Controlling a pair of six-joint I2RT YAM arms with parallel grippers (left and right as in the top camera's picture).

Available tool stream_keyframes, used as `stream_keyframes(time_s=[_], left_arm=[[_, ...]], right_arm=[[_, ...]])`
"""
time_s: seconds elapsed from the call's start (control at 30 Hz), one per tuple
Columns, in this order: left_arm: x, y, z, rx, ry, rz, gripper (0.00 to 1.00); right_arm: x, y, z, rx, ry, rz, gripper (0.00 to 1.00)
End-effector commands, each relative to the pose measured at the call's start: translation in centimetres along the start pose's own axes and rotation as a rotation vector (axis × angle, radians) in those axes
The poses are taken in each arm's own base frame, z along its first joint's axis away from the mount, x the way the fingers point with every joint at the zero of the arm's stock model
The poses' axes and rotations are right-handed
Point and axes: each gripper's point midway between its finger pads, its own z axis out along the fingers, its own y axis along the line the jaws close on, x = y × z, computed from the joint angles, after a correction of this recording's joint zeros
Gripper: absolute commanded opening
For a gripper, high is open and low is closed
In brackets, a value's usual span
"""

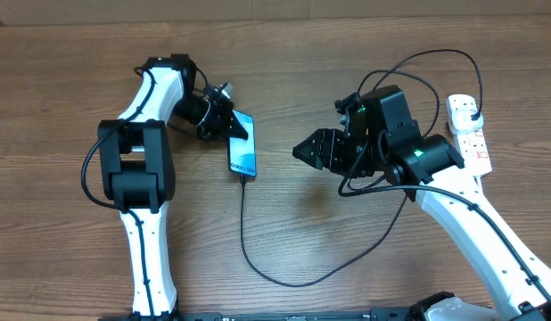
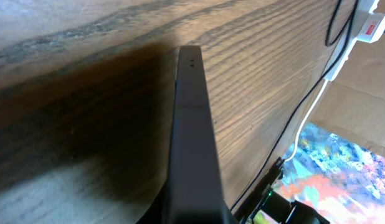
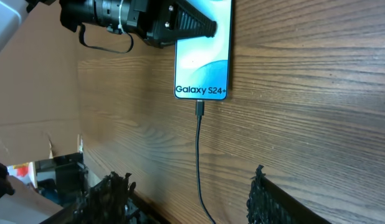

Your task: Plug charger to phone and switch on socket

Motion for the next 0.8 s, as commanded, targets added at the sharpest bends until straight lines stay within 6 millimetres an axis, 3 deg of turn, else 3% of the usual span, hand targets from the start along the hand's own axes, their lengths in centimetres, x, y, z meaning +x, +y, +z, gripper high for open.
stream_keyframes(time_s=[0.0,0.23,0.33,0.57,0.77], left_arm=[[-0.1,-0.1,0.7,0.046,0.014,-0.026,0.12],[0.0,1.1,0.9,-0.015,0.020,-0.030,0.19],[0.2,1.9,0.9,-0.061,0.028,-0.036,0.31],[0.4,2.6,0.8,-0.105,0.036,-0.042,0.39],[0.6,4.0,0.5,-0.181,0.044,-0.049,0.40]], right_arm=[[-0.2,-0.3,0.0,0.015,-0.007,-0.008,0.64],[0.0,-0.5,0.0,0.024,-0.001,-0.002,0.65],[0.1,-0.7,0.0,0.034,0.003,0.004,0.66],[0.2,-0.9,0.0,0.038,0.008,-0.008,0.66],[0.4,-1.0,-0.1,0.044,0.016,-0.013,0.67]])
